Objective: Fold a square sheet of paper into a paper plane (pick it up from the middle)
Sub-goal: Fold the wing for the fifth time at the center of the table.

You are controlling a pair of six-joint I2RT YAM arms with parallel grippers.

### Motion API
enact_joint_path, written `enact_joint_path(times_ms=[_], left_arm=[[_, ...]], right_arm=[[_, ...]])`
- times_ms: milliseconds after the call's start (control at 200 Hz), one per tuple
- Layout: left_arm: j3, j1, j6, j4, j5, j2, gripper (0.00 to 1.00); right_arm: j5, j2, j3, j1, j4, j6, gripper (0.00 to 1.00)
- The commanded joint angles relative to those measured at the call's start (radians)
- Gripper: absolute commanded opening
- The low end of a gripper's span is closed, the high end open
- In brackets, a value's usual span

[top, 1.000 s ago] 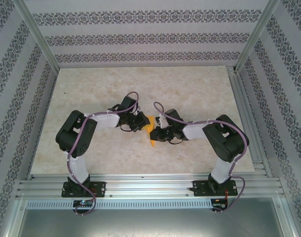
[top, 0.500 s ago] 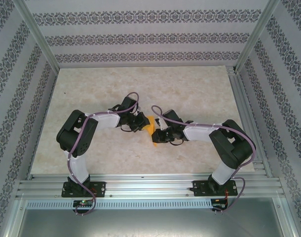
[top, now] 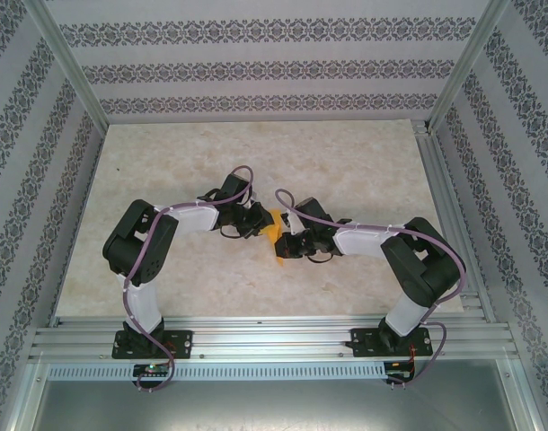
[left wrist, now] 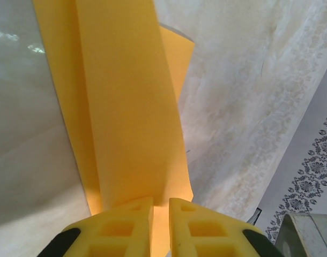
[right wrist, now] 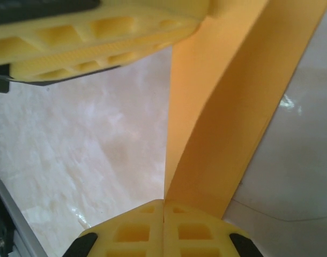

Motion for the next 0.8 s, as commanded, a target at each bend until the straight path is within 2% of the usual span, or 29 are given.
enact_joint_path(times_ms=[0,50,175,395,490,794], left_arm=[[0.028,-0.014,0.006,0.018,0.014,-0.026,0.18],[0.030,-0.015,0.005,0.015,0.012,-0.022,0.17],[0.028,-0.013,-0.011,0.028,0.012,-0.009,0.16],[0.021,-0.013,-0.019,0.039,0.010,-0.011,0.16],[0.021,-0.014,-0.019,0.040,0.011,-0.009,0.16],[0.029,-0.014,-0.015,0.027,0.010,-0.005,0.15]], right_arm=[[-0.040,-0.022,-0.021,-0.007,0.083,0.047,0.02],[-0.027,-0.033,-0.014,-0.004,0.073,0.042,0.07],[0.117,-0.050,0.030,0.025,-0.074,-0.039,0.17],[0.288,-0.036,0.091,0.082,-0.193,-0.101,0.24],[0.296,-0.033,0.100,0.093,-0.191,-0.102,0.24],[0.285,-0.001,0.115,0.094,-0.185,-0.101,0.10]])
